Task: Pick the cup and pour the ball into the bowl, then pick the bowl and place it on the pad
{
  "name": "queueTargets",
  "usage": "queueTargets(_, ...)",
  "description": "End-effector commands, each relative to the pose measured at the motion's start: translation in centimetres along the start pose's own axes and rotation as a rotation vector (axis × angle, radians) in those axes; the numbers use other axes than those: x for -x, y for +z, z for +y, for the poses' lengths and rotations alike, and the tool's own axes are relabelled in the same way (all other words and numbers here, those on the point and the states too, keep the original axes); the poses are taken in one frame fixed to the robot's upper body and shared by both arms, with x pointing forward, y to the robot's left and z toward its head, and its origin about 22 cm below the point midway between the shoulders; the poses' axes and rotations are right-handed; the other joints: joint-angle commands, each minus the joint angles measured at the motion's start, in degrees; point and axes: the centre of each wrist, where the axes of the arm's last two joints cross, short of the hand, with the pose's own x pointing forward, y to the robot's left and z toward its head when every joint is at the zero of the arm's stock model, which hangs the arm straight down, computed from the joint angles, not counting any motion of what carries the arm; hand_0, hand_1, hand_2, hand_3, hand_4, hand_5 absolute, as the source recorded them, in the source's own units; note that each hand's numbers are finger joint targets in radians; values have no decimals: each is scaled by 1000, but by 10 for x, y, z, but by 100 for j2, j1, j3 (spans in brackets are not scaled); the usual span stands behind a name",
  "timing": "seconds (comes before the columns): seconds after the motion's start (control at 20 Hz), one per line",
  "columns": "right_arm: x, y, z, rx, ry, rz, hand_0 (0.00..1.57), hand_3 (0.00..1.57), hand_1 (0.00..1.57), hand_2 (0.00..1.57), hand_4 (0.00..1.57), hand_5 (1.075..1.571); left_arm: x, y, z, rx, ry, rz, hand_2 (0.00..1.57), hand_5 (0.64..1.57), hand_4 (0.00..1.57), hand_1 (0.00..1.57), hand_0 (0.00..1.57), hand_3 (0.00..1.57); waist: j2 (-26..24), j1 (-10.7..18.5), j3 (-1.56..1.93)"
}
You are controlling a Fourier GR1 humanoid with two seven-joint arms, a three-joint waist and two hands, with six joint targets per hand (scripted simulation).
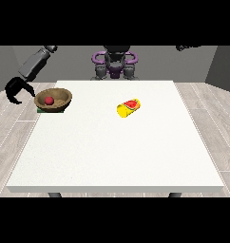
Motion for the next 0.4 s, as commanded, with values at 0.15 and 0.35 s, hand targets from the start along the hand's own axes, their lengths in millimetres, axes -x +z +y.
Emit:
queueTargets(0.15, -47, -13, -15, -34, -59, -20, 371, 0, 371, 245, 0, 1416, -16, 5, 5, -23, 14, 11, 0, 1566, 0, 0, 0, 0, -131, -147, -5)
queueTargets(0.35, -63, -17, -11, -146, -38, 26, 379, 409, 379, 120, 315, 1374, 50, 20, 21, -65, 49, 169, 0, 1566, 0, 0, 0, 0, -1025, -239, -23)
